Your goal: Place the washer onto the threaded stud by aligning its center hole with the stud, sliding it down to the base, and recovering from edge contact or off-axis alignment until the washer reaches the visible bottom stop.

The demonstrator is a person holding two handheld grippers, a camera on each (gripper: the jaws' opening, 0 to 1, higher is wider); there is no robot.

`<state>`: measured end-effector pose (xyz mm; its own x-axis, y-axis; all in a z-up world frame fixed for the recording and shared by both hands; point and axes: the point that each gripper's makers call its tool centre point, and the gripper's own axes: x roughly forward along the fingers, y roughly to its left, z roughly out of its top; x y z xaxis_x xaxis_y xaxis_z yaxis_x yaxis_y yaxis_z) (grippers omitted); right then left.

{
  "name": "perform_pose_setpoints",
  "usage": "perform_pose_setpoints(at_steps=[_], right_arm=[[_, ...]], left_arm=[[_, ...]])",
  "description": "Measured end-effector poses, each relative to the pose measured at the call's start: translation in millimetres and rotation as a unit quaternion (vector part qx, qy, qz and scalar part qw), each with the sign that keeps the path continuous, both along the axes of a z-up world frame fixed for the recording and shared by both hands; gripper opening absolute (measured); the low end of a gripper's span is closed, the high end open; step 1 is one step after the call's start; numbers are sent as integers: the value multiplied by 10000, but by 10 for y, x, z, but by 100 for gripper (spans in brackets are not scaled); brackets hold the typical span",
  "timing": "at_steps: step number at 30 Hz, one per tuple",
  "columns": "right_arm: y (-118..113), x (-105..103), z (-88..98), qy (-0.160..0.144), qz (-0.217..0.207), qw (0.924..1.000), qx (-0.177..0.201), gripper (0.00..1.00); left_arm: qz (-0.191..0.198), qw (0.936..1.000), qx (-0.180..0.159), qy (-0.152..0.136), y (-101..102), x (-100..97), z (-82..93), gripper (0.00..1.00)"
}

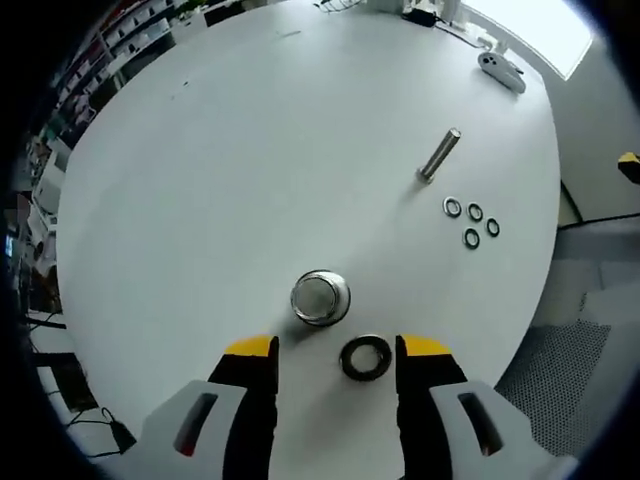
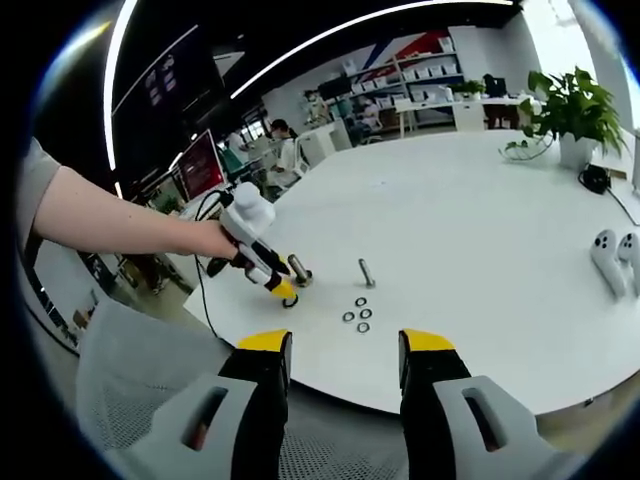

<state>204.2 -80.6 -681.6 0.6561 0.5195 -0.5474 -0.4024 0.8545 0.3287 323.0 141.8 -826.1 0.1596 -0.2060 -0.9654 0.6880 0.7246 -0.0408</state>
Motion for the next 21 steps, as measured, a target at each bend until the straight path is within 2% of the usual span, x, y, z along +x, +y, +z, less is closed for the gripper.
perform_pose_setpoints(at_steps=[13,21], right_arm=[[3,-3,-5,20,-15,10000,13,45],[8,-10,-12,43,8,10000,0,44]], left_arm=[[70,9998,140,84,75,-126,-105,44],[-22,9998,191,-10,47,-128,-93,42]])
